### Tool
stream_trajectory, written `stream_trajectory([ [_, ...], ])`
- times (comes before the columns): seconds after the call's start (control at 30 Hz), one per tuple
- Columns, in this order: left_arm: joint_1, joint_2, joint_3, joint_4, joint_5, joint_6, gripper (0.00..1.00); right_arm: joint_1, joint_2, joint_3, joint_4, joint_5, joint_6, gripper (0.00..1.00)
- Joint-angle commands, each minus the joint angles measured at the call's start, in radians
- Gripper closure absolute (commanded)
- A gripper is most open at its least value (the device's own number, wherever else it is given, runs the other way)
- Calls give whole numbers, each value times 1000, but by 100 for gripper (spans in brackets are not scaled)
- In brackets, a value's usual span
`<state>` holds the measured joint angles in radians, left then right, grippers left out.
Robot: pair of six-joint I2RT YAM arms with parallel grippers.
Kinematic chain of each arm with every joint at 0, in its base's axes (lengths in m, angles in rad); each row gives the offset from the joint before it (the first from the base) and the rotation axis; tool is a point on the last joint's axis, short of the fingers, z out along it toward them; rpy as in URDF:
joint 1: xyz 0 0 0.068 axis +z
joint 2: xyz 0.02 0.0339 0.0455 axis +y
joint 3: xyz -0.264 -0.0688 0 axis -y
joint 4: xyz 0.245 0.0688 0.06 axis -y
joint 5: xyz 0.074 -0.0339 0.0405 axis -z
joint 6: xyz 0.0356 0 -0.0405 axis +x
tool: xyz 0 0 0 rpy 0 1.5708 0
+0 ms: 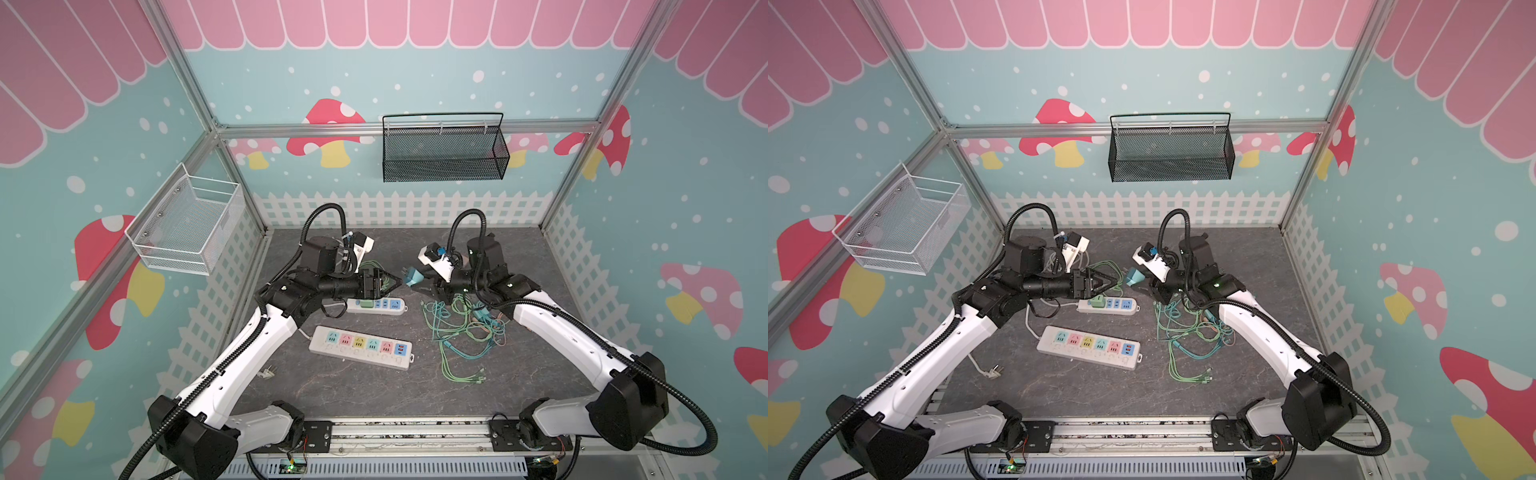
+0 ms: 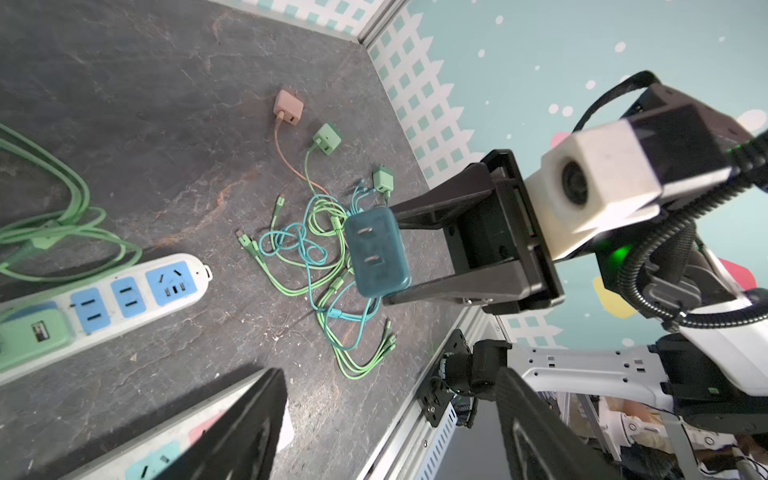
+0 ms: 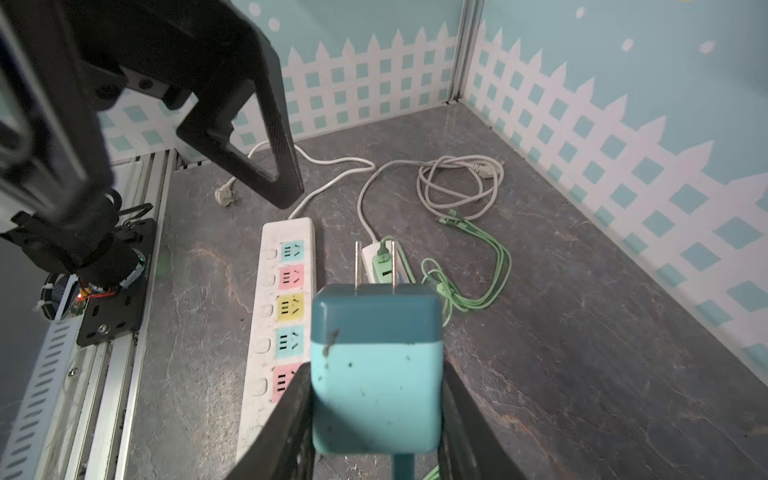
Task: Insert the plug
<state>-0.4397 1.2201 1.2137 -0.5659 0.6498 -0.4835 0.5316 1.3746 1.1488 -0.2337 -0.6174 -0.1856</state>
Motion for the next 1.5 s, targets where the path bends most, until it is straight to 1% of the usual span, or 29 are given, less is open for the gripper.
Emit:
stream_trajectory([
  [0.0, 7, 1, -25, -54, 51, -12, 22, 32, -8, -4, 16, 18, -70, 78],
  [0.17, 9, 13, -28, -53, 59, -21, 24, 61, -3, 6, 26, 30, -87, 79],
  [0.47, 9, 64, -16, -50, 65, -40, 32, 109, -15, 21, 28, 47, -117, 78],
  [0.73, 10, 98, -13, -22, 92, -68, 53, 134, -24, 23, 25, 78, -133, 78],
  [0.87, 10, 110, -14, -13, 101, -77, 59, 145, -22, 23, 24, 96, -142, 77],
  [1.0, 9, 115, -14, 2, 111, -88, 69, 152, -17, 23, 27, 113, -150, 76],
  [1.1, 9, 116, -20, 20, 125, -97, 75, 157, -20, 22, 33, 113, -149, 72],
  [1.2, 11, 117, -26, 36, 126, -99, 84, 159, -23, 12, 49, 125, -138, 61],
  [1.23, 12, 118, -29, 43, 122, -100, 88, 159, -25, 9, 52, 131, -130, 57],
  [1.33, 22, 114, -56, 100, 114, -113, 96, 158, -42, -6, 66, 151, -93, 52],
  [1.37, 25, 114, -65, 119, 112, -118, 97, 158, -48, -11, 69, 166, -73, 51],
  [1.4, 25, 111, -75, 141, 103, -116, 97, 158, -53, -13, 74, 207, -45, 49],
  [1.47, 59, 103, -100, 188, 76, -109, 100, 156, -58, -11, 70, 318, 13, 41],
])
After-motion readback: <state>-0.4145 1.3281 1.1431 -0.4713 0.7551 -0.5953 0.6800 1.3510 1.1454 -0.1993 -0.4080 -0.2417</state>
